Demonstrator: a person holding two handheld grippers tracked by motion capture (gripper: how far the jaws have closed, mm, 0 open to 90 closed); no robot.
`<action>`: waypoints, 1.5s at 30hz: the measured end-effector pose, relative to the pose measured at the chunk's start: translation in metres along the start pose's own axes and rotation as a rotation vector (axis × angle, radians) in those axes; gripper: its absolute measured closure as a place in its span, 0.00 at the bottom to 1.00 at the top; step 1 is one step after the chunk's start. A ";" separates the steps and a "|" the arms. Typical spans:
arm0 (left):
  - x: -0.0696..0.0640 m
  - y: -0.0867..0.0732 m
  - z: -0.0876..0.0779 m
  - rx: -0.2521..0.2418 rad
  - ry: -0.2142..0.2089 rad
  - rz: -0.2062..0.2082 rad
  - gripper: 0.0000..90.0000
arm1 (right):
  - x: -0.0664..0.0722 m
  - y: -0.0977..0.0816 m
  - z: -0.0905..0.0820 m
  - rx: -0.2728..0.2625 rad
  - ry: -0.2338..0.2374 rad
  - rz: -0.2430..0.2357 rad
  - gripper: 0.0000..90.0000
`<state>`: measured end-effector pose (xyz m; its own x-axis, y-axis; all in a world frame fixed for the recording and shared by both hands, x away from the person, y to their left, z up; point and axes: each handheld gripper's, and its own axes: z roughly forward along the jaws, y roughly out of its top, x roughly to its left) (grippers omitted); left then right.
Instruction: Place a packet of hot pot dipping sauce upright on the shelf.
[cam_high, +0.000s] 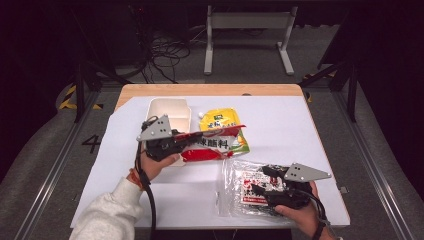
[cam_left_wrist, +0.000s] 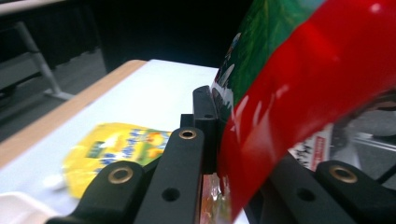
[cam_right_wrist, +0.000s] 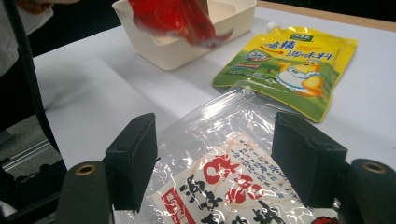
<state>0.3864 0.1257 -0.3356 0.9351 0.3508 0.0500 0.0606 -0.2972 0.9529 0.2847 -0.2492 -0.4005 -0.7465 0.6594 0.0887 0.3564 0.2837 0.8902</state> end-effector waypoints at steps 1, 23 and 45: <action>0.011 0.007 -0.006 0.006 0.021 0.017 1.00 | -0.001 0.000 -0.002 -0.005 -0.003 -0.001 0.34; 0.119 0.014 -0.034 0.091 0.214 -0.008 1.00 | -0.014 -0.014 -0.021 -0.008 -0.042 0.066 0.32; 0.175 -0.013 -0.011 0.192 0.235 -0.046 1.00 | -0.029 -0.025 -0.034 0.021 -0.109 0.129 0.31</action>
<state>0.5451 0.2008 -0.3362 0.8246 0.5572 0.0975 0.1864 -0.4305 0.8831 0.2780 -0.2991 -0.4096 -0.6288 0.7627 0.1512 0.4577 0.2059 0.8649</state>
